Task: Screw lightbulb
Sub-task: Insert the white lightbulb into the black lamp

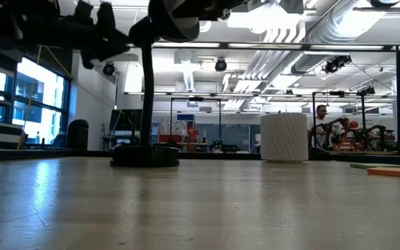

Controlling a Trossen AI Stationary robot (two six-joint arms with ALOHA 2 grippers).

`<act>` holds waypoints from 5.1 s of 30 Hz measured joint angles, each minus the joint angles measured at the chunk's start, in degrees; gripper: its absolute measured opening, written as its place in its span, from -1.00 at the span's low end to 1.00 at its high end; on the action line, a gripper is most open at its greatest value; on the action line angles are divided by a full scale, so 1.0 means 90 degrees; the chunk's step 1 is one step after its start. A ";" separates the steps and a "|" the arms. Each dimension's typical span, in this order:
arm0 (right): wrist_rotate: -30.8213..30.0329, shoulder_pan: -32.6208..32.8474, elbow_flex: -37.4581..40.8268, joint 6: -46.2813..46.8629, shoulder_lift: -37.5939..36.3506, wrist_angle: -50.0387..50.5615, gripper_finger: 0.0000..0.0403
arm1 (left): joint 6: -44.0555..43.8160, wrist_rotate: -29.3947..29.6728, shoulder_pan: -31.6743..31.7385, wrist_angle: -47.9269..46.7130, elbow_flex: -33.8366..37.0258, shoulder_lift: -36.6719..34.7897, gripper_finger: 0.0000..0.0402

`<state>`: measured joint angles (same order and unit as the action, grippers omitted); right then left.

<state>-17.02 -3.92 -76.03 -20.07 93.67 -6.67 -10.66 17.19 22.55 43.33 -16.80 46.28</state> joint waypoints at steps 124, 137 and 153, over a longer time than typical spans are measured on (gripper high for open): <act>-0.1093 0.0362 -0.1783 0.2539 0.1008 0.2071 0.16 | 0.2097 -0.2163 -0.0078 -0.2662 -0.0739 0.0219 -0.41; -0.0984 0.0362 -0.1783 0.2178 0.0998 0.2059 0.15 | 0.2184 -0.2648 0.0871 -0.3270 -0.0733 -0.1037 0.17; -0.0844 0.0250 -0.1788 0.3013 0.0959 0.2222 0.18 | 0.2414 -0.4519 0.1316 -0.1407 -0.0709 0.0191 0.00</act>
<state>-24.62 -1.67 -92.12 7.04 102.30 13.33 11.07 -23.49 34.39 30.67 -23.18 48.00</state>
